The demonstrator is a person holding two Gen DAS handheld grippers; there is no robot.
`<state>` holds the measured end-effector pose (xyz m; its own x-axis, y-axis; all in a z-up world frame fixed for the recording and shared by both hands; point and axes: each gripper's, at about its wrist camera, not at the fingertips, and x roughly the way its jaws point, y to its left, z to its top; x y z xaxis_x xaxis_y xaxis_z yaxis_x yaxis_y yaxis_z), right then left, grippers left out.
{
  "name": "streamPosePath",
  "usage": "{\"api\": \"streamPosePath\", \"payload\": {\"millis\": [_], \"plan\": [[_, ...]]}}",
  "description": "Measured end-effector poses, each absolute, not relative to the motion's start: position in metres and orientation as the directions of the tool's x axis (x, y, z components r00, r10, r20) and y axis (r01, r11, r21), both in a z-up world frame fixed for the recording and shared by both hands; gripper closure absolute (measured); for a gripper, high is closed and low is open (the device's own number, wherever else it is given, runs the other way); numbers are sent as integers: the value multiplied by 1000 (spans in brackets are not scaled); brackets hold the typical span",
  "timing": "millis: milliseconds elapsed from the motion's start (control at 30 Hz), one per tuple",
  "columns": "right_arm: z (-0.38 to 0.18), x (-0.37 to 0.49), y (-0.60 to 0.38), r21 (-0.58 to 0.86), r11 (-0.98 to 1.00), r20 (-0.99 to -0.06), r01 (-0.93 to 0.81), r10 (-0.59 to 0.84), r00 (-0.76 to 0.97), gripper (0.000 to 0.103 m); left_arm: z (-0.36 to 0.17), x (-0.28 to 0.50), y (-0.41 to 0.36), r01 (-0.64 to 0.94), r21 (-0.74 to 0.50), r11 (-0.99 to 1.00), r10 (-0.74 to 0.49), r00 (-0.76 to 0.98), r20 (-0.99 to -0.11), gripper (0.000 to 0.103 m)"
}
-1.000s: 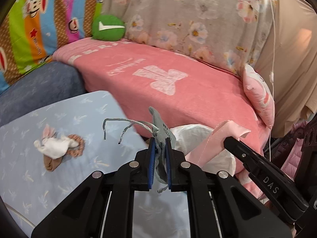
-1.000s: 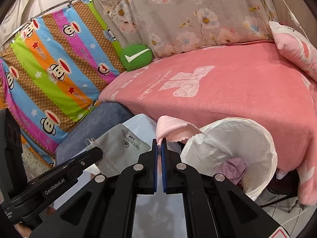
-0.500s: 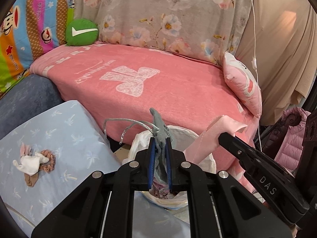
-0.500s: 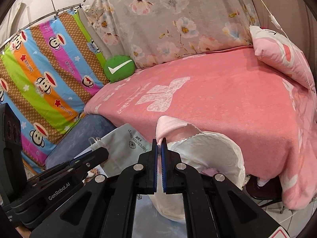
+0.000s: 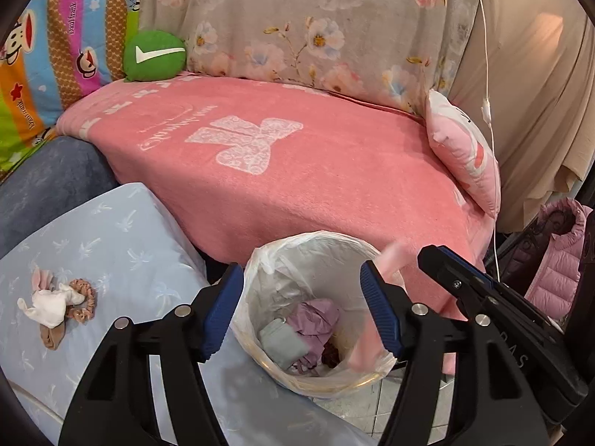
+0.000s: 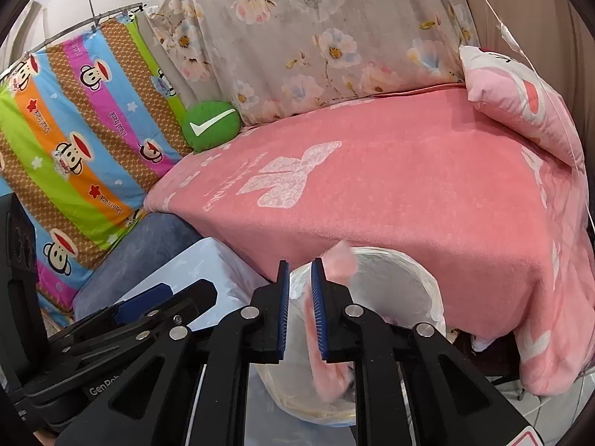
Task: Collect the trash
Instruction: 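Carry the pouch and pink cloth over the bin and open both tools, then return both open tools to the white glove and brown stocking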
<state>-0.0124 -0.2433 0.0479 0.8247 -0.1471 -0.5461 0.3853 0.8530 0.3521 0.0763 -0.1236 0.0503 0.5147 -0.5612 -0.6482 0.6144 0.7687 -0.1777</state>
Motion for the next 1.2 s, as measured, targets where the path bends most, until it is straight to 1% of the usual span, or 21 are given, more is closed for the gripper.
{"api": "streamPosePath", "payload": {"millis": [233,367,1200], "plan": [[44,-8,-234,346,861,-557,372,-130,820,86,44,83,-112,580,-186,793,-538,525,-660,41],[43,-7,-226,341,868,-560,361,-121,819,81,40,86,-102,561,-188,806,-524,530,-667,41],[28,14,-160,303,916,-610,263,-25,792,79,15,100,-23,408,-224,885,-438,565,-699,41]]}}
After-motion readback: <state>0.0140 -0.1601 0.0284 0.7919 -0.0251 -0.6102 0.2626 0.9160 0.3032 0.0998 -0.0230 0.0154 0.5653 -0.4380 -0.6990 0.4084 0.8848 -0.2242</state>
